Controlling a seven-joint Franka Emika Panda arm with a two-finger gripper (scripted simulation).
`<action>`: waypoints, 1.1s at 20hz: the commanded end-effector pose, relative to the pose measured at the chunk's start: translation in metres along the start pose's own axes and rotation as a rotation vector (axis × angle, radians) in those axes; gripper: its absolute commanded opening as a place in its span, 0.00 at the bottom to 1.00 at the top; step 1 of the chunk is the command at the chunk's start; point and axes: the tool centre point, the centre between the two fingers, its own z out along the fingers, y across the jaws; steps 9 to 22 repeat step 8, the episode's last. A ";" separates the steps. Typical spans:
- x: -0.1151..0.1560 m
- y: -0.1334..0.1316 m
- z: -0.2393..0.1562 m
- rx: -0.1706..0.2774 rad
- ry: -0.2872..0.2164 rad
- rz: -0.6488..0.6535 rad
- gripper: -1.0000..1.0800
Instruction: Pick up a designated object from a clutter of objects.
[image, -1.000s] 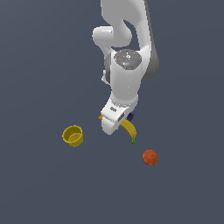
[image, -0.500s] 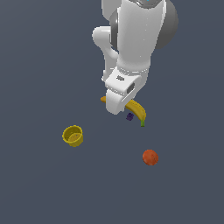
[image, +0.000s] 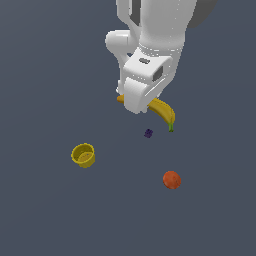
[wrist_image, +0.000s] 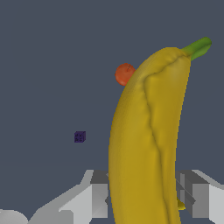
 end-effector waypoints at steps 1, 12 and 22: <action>0.001 -0.001 -0.008 -0.001 0.000 0.001 0.00; 0.002 0.000 -0.009 -0.001 0.000 0.001 0.00; 0.002 0.000 -0.009 -0.001 0.000 0.001 0.00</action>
